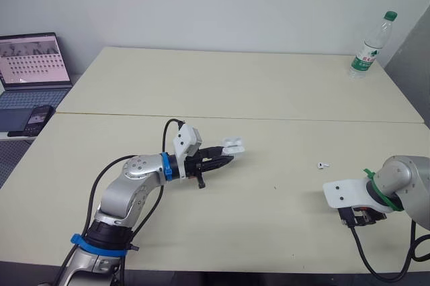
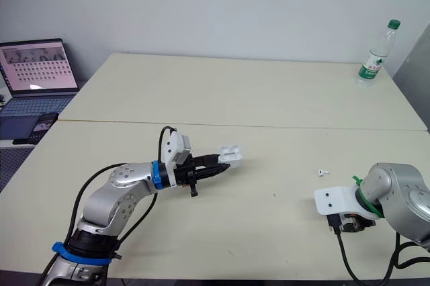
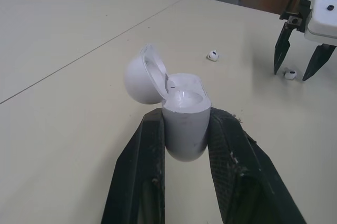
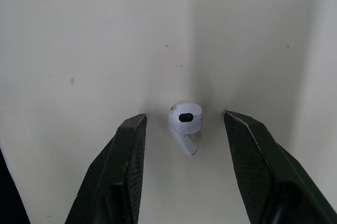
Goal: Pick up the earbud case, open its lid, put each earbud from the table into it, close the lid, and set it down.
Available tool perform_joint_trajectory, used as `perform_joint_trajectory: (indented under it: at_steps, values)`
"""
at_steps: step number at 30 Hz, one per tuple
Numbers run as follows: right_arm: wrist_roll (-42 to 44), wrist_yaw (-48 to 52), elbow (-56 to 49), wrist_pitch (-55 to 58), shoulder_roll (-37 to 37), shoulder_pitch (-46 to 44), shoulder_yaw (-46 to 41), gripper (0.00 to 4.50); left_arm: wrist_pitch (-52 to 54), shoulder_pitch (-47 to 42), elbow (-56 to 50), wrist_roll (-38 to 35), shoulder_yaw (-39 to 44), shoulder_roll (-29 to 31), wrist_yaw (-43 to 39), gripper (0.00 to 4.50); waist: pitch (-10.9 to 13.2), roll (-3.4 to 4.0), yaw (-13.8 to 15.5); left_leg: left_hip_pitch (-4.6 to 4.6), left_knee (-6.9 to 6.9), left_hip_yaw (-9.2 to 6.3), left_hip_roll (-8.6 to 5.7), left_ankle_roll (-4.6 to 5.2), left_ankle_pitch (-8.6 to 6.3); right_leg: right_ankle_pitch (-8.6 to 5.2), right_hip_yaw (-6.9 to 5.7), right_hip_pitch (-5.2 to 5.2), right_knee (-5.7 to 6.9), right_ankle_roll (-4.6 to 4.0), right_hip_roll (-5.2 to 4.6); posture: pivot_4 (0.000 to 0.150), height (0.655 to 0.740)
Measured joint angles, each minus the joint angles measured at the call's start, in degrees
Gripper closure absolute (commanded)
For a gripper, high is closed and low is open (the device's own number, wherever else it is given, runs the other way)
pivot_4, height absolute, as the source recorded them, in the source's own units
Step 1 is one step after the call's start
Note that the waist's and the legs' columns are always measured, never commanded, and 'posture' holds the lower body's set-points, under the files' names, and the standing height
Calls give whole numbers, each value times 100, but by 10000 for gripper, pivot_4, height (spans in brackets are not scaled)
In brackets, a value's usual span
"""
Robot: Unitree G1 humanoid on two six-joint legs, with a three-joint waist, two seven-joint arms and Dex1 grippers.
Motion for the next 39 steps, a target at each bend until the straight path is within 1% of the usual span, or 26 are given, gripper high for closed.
perform_joint_trajectory:
  at_steps: [2, 4, 5, 12, 16, 18, 23, 25, 26, 28, 30, 31, 33, 39]
  values:
    - [-14, -8, 0, -2, 21, -1, -2, 29988, 0, 0, 0, 0, 0, 0, -1, 37405, 0, 0, 0, 0, 1, -1, 0, 0, 0, 0, -1, 1, 0, 0, 0, 1500, 7362]
    - [-11, -6, 0, -12, 22, 1, -3, 37956, 0, 0, 0, 0, 2, 0, -1, 37405, 0, 0, 2, 0, 1, -2, -1, 0, 0, 0, -2, 1, 0, 0, 0, 1500, 7362]
    - [-11, -6, 0, -15, 22, 3, -5, 40965, 0, 0, 0, -1, 2, 1, -1, 37405, 0, 0, 2, 0, 1, -2, -1, 0, 0, 0, -2, 1, 0, 0, 0, 1500, 7362]
    - [2, -15, -1, 44, 56, 6, -25, 41018, 0, 0, 0, -3, 3, 0, 0, 37405, 0, 0, 2, 0, 1, -2, 0, 0, 0, 0, -2, 1, 0, 0, 0, 1500, 7362]
    - [286, -141, 7, 279, 426, -21, -301, 41018, -18, 1, 1, 7, 7, -30, 51, 37405, 0, 0, -4, 1, 1, -2, 1, 0, 0, 1, -1, 2, 2, 0, 2, 1500, 7362]
    - [545, -484, 54, 424, 1011, -182, -694, 41018, -96, -10, 10, 84, -4, -226, 240, 37405, 0, 0, -10, 1, 7, -1, 0, 0, 0, 4, 3, 3, 5, 4, 5, 1500, 7362]
    - [1154, -1166, 73, 752, 1851, -290, -1606, 41018, -408, -121, 242, 416, -60, -666, 710, 37405, -1, 0, 22, -4, 9, -10, -6, 0, 0, 7, -2, 9, -1, 9, 3, 1500, 7362]
    - [1533, -1607, 60, 997, 2498, -276, -2148, 41018, -666, -277, 444, 646, -125, -1011, 1018, 37405, -1, -1, 45, -7, 9, -11, -10, 0, 0, 10, 0, 9, -3, 14, 1, 1500, 7362]
    - [1581, -1657, 53, 1025, 2573, -276, -2202, 41018, -694, -296, 467, 676, -132, -1047, 1047, 37405, -1, -1, 49, -7, 9, -10, -10, 0, 0, 11, 0, 9, -4, 15, 1, 1500, 7362]
    - [1890, -2049, -22, 1317, 3053, -278, -2570, 41018, -939, -376, 560, 807, -232, -1356, 1233, 37405, -1, -1, 70, -8, 9, -6, -12, 0, 0, 13, 4, 9, -4, 17, -1, 1500, 7362]
    - [2262, -2533, -27, 1535, 3738, -343, -3056, 41018, -1245, -503, 866, 985, -232, -1597, 1481, 37405, -1, 0, 68, -6, 9, -5, -10, 0, 0, 15, 5, 8, -1, 14, 1, 1500, 7362]
    - [2353, -2654, -27, 1621, 3894, -390, -3146, 41018, -1315, -539, 950, 1042, -232, -1670, 1546, 37405, -2, 2, 65, -5, 9, -5, -9, 0, 0, 16, 5, 8, 0, 13, 2, 1500, 7362]
    - [2780, -3179, -56, 2077, 4581, -658, -3564, 41018, -1702, -650, 1294, 1257, -255, -1904, 1767, 37405, -2, 3, 54, -4, 7, -10, -4, 1, 0, 22, 2, 7, 1, 4, 8, 1500, 7362]
    - [3592, -4485, -248, 2830, 6106, -1013, -4225, 41018, -2256, -796, 1736, 1472, -391, -2296, 1909, 37405, -4, 5, 56, -10, 5, -14, -5, 1, 0, 22, -2, 5, 1, 4, 8, 1500, 7362]
